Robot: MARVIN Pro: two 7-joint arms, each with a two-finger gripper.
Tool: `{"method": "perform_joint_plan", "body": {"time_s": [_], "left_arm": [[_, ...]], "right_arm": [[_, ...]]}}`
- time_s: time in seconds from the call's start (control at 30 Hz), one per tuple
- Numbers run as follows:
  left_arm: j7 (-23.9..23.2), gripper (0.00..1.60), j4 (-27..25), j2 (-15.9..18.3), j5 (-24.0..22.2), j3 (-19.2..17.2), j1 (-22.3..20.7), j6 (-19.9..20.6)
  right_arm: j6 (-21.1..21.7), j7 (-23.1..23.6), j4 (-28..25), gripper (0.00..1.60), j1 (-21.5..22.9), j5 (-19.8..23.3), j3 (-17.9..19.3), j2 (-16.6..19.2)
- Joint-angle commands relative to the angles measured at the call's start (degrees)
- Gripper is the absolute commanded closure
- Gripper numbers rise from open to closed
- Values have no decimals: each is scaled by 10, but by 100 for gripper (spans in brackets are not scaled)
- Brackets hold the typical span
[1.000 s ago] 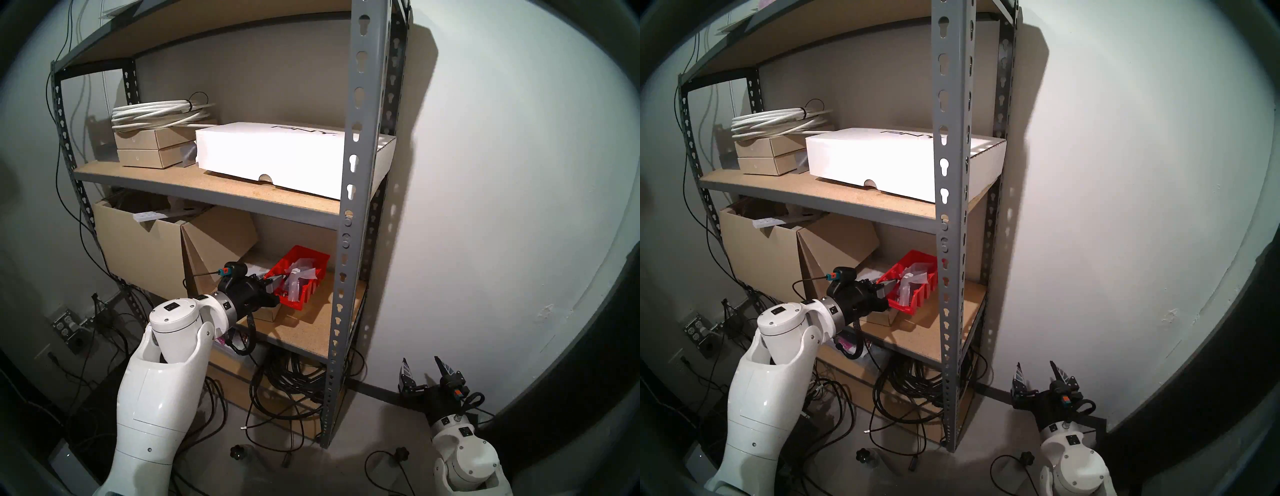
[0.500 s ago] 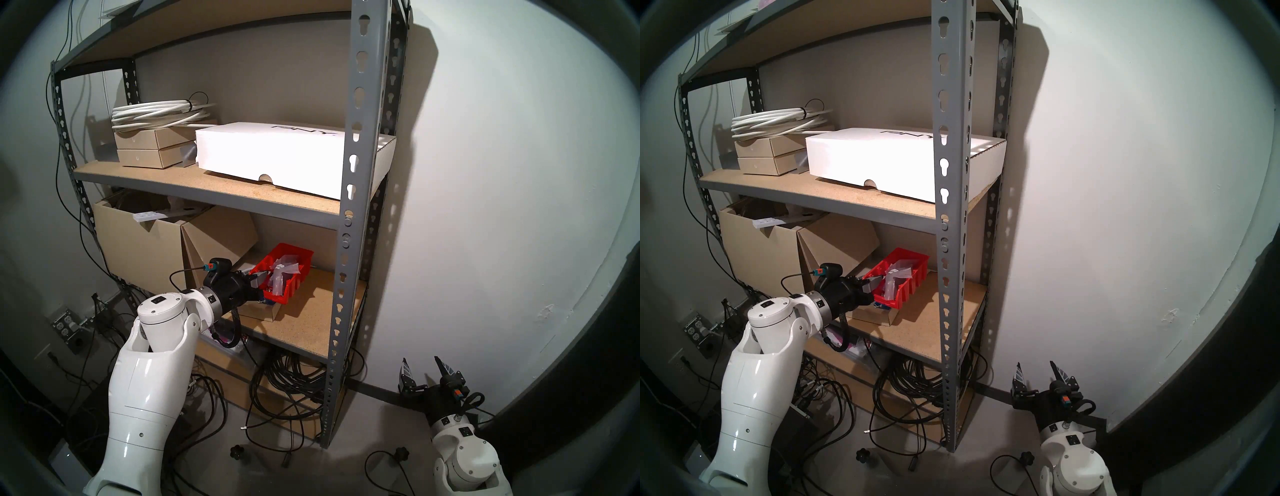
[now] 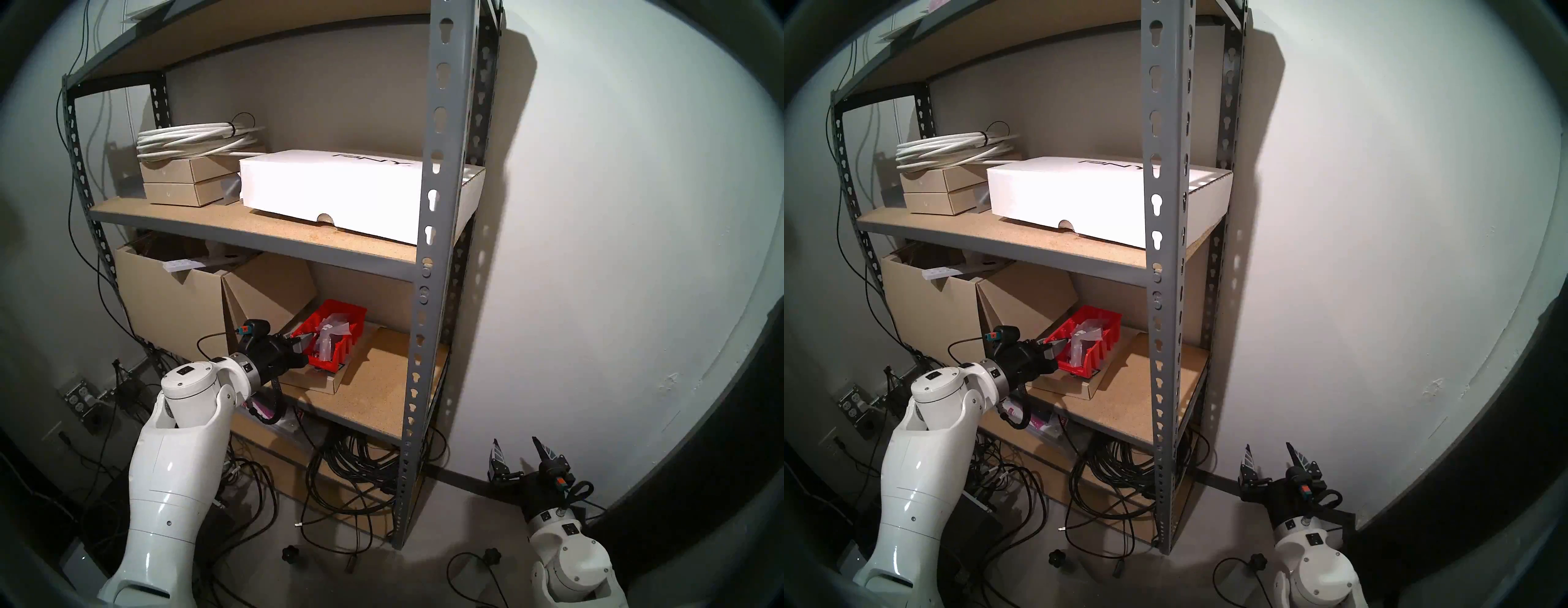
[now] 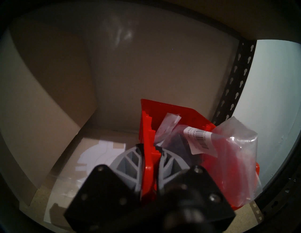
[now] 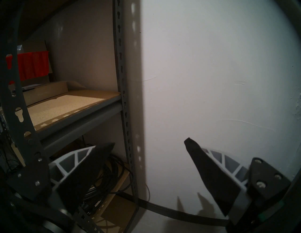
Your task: Organize the rack shelf by putting things into a case
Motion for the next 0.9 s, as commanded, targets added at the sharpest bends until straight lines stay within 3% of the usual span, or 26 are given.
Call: {"method": "perform_joint_plan", "body": {"time_s": [0.0,0.87], "left_arm": [[-13,160,11,3,-1,-2,-25,-45],[-23,156,73,2,10,11,-63,-71]], "right_arm": [[-1,0,-11,0,1,0,0,0],[-1,0,-11,0,1,0,0,0]]}}
